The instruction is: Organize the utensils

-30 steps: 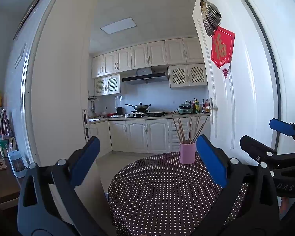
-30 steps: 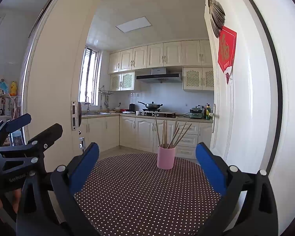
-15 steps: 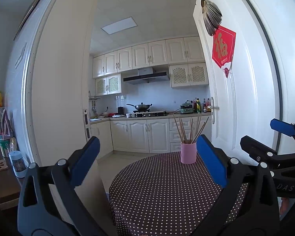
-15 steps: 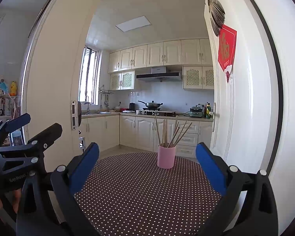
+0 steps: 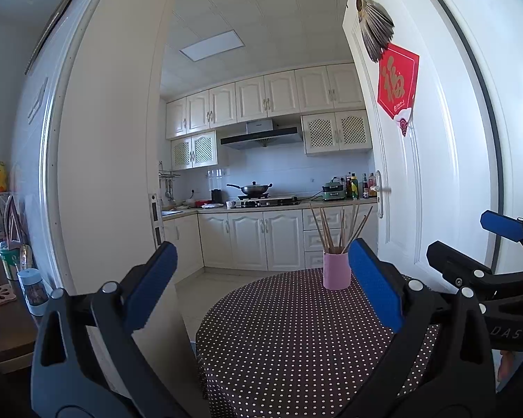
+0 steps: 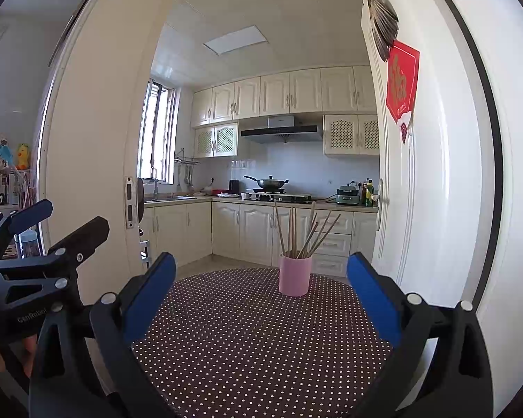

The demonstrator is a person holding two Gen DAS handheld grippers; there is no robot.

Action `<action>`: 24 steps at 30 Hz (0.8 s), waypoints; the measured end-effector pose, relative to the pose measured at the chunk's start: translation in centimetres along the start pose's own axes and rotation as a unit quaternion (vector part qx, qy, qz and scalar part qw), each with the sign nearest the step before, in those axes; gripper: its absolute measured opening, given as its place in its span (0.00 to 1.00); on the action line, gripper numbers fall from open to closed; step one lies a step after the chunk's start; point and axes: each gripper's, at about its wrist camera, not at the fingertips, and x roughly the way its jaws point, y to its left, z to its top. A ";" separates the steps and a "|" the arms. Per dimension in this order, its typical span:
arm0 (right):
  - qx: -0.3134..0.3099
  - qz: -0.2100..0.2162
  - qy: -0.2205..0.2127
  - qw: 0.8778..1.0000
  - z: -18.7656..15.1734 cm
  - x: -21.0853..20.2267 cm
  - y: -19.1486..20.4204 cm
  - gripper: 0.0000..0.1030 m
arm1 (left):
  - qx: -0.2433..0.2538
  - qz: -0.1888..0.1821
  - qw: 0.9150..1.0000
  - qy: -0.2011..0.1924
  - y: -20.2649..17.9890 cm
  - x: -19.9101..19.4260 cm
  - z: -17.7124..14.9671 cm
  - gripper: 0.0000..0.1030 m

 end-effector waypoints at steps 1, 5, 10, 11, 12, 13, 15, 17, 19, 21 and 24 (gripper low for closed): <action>0.000 0.000 0.000 1.000 0.0 0.0 0.0 0.92 | 0.000 0.000 1.000 0.000 0.0 0.0 0.0 0.94; 0.006 0.004 0.005 1.000 0.1 0.3 -0.2 0.92 | -0.002 -0.002 1.000 0.003 0.0 0.1 0.0 0.94; 0.006 0.002 0.008 1.000 -0.2 0.3 -0.1 0.92 | -0.005 0.000 1.000 0.007 -0.1 0.3 -0.2 0.94; 0.007 0.003 0.009 1.000 -0.2 0.3 -0.2 0.92 | -0.005 0.000 1.000 0.008 -0.1 0.3 -0.2 0.94; 0.009 0.005 0.012 1.000 -0.2 0.5 -0.2 0.92 | -0.005 -0.001 1.000 0.010 -0.1 0.4 -0.2 0.94; 0.011 0.006 0.013 1.000 -0.2 0.5 -0.3 0.92 | -0.006 -0.001 1.000 0.011 -0.1 0.5 -0.2 0.94; 0.013 0.006 0.011 1.000 -0.3 0.5 -0.3 0.92 | -0.007 0.001 1.000 0.007 0.0 0.4 -0.2 0.94; 0.013 0.005 0.013 1.000 -0.4 0.5 -0.2 0.92 | -0.007 0.002 1.000 0.009 -0.1 0.4 -0.3 0.94; 0.014 0.006 0.015 1.000 -0.4 0.6 -0.3 0.92 | -0.007 0.000 1.000 0.012 -0.1 0.6 -0.3 0.94; 0.014 0.003 0.012 1.000 -0.5 0.5 -0.3 0.92 | -0.008 0.001 1.000 0.011 0.0 0.5 -0.4 0.94; 0.015 0.005 0.014 1.000 -0.4 0.5 -0.4 0.92 | -0.008 0.000 1.000 0.011 0.0 0.5 -0.3 0.94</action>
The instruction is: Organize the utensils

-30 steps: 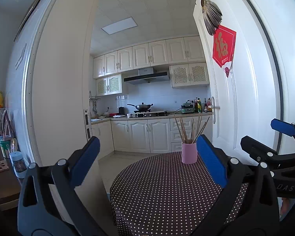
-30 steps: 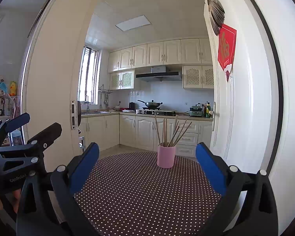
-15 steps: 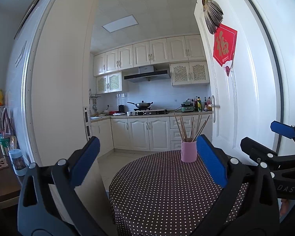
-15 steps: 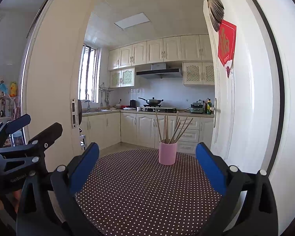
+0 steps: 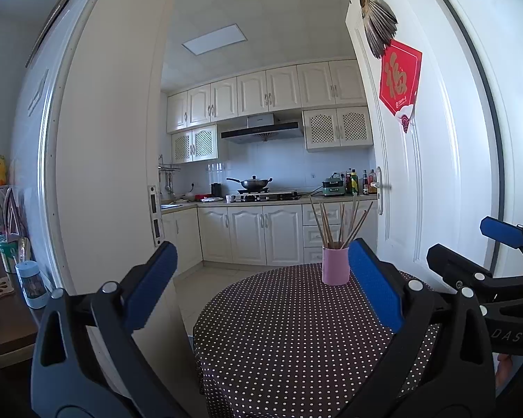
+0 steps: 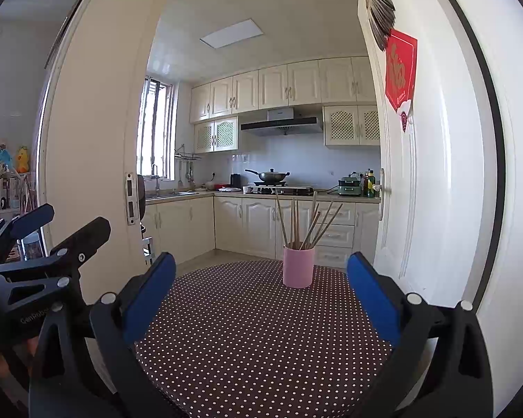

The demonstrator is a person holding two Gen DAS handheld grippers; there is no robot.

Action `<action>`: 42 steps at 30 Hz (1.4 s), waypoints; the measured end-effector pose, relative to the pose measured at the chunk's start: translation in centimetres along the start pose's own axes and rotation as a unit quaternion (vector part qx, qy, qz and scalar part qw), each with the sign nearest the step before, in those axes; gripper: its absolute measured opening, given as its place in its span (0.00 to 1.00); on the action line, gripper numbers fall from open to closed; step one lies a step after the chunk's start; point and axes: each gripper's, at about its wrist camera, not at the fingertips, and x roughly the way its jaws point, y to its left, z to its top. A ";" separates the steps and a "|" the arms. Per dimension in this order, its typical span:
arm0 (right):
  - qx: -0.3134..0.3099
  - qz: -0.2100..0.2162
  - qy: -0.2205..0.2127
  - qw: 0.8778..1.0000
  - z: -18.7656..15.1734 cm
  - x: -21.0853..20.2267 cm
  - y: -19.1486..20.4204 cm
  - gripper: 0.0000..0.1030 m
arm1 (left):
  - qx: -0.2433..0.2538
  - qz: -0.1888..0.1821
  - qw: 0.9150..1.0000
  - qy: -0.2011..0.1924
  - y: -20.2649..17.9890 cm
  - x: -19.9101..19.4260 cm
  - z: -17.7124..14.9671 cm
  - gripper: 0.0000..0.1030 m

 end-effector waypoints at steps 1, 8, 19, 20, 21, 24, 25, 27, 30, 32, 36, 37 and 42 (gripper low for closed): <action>0.000 0.000 -0.001 1.000 0.0 0.0 0.0 0.92 | -0.001 0.001 1.000 -0.001 0.0 0.0 0.0 0.94; 0.001 -0.001 0.001 1.000 -0.3 -0.1 0.0 0.92 | 0.001 0.002 1.000 0.000 0.0 -0.1 -0.1 0.94; 0.001 0.000 0.002 1.000 -0.2 -0.2 -0.2 0.92 | 0.007 0.006 1.000 -0.002 -0.2 -0.2 0.0 0.94; -0.001 0.000 0.001 1.000 -0.2 -0.2 -0.2 0.92 | 0.008 0.005 1.000 -0.003 -0.2 -0.1 0.1 0.94; -0.004 -0.001 0.000 1.000 -0.1 -0.2 -0.2 0.92 | 0.008 0.005 1.000 -0.004 -0.2 -0.1 0.1 0.94; -0.001 -0.002 -0.002 1.000 -0.3 -0.3 -0.1 0.92 | 0.005 0.006 1.000 -0.004 -0.2 -0.2 0.0 0.94; 0.000 -0.002 -0.001 1.000 -0.4 -0.4 0.0 0.92 | 0.006 0.005 1.000 -0.003 -0.1 -0.2 0.0 0.94; 0.000 -0.003 0.002 1.000 -0.6 -0.3 0.0 0.92 | 0.009 0.005 1.000 -0.002 -0.2 -0.1 -0.2 0.94; -0.001 -0.003 0.002 1.000 -0.4 -0.3 0.0 0.92 | 0.010 0.007 1.000 -0.002 -0.3 -0.1 -0.1 0.94; 0.002 -0.003 0.000 1.000 -0.5 -0.3 0.0 0.92 | 0.008 0.007 1.000 -0.004 -0.2 -0.2 -0.2 0.94; 0.003 0.001 0.004 1.000 -0.5 -0.3 0.0 0.92 | 0.011 0.003 1.000 0.001 -0.1 -0.2 -0.3 0.94; 0.003 0.001 0.003 1.000 -0.5 -0.3 0.0 0.92 | 0.011 0.003 1.000 0.001 0.0 -0.2 -0.3 0.94; 0.004 0.001 0.003 1.000 -0.4 -0.3 0.0 0.92 | 0.011 0.005 1.000 -0.002 0.0 -0.3 -0.2 0.94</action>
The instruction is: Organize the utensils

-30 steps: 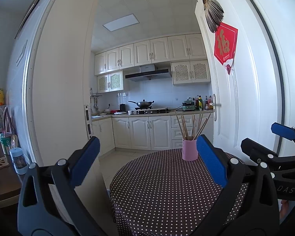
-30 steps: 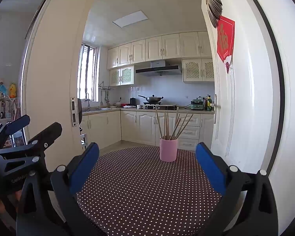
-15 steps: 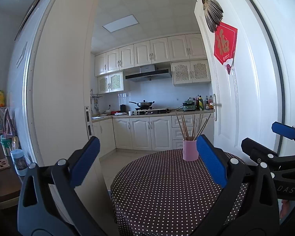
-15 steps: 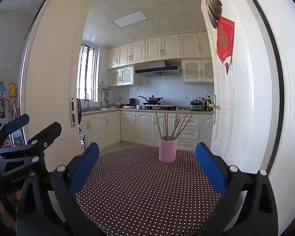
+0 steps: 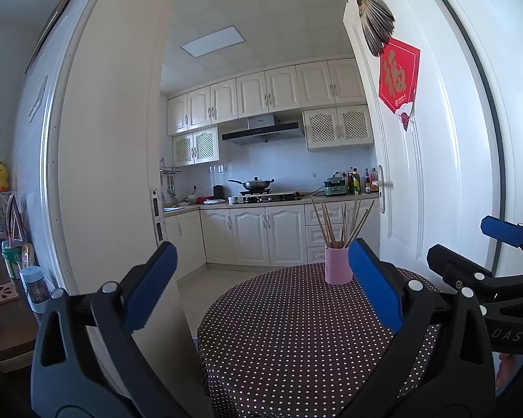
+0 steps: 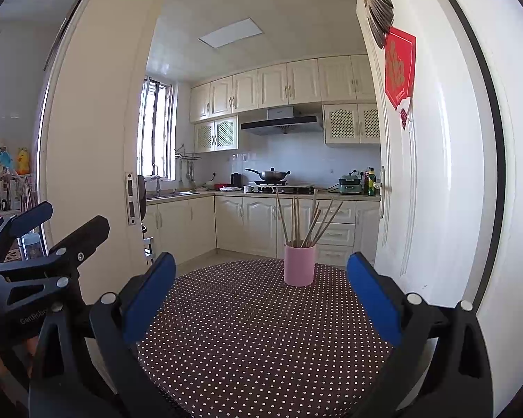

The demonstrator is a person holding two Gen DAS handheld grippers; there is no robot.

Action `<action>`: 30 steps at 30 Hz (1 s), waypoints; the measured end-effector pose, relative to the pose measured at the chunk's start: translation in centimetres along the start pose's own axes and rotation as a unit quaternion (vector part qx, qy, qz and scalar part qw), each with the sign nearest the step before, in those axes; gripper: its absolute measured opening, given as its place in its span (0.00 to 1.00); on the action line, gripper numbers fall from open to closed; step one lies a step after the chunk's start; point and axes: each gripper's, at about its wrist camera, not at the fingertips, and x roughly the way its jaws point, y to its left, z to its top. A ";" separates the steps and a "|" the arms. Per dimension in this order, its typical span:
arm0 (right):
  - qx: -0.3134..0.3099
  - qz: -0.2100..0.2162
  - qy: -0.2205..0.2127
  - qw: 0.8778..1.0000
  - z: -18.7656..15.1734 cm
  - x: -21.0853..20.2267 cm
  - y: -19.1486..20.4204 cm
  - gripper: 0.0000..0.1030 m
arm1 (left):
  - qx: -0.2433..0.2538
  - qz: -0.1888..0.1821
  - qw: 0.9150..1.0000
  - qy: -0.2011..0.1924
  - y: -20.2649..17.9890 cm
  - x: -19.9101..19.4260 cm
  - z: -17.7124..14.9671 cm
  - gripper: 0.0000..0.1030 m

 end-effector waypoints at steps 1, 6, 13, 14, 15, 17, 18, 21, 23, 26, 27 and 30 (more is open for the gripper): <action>0.000 0.000 0.000 1.000 0.0 0.0 0.0 0.92 | 0.000 0.000 1.000 0.000 0.0 0.0 0.0 0.94; 0.000 -0.002 0.000 1.000 0.0 0.0 0.0 0.92 | 0.000 0.001 1.000 0.000 0.0 -0.1 -0.1 0.94; 0.001 -0.001 0.001 1.000 -0.1 0.1 -0.1 0.92 | 0.004 0.002 1.000 0.001 0.0 -0.1 -0.1 0.94; 0.001 -0.001 0.001 1.000 -0.1 0.1 -0.1 0.92 | 0.004 0.002 1.000 0.001 -0.1 0.0 -0.1 0.94; 0.001 -0.002 0.001 1.000 -0.1 0.1 -0.1 0.92 | 0.004 0.002 1.000 0.001 -0.1 0.0 -0.1 0.94; 0.000 -0.003 0.001 1.000 -0.2 0.3 -0.2 0.92 | 0.004 0.003 1.000 0.002 -0.1 0.2 -0.2 0.94; 0.000 -0.003 0.002 1.000 -0.2 0.3 -0.2 0.92 | 0.004 0.003 1.000 0.003 -0.1 0.3 -0.2 0.94; 0.001 -0.005 0.004 1.000 -0.3 0.8 -0.4 0.92 | 0.006 0.003 1.000 0.004 -0.2 0.6 -0.3 0.94; 0.003 -0.004 0.007 1.000 -0.2 1.4 -0.6 0.92 | 0.006 0.002 1.000 0.004 -0.3 1.2 -0.3 0.94; 0.003 -0.005 0.010 1.000 -0.1 2.6 -1.0 0.92 | -0.001 -0.005 1.000 0.011 -0.3 2.6 -0.4 0.94; 0.005 -0.005 0.013 1.000 -0.2 3.2 -1.2 0.92 | -0.004 -0.007 1.000 0.013 -0.3 3.1 -0.5 0.94; 0.010 -0.008 0.023 1.000 -0.9 4.8 -1.5 0.92 | -0.014 -0.014 0.999 0.029 -0.2 4.8 -1.4 0.94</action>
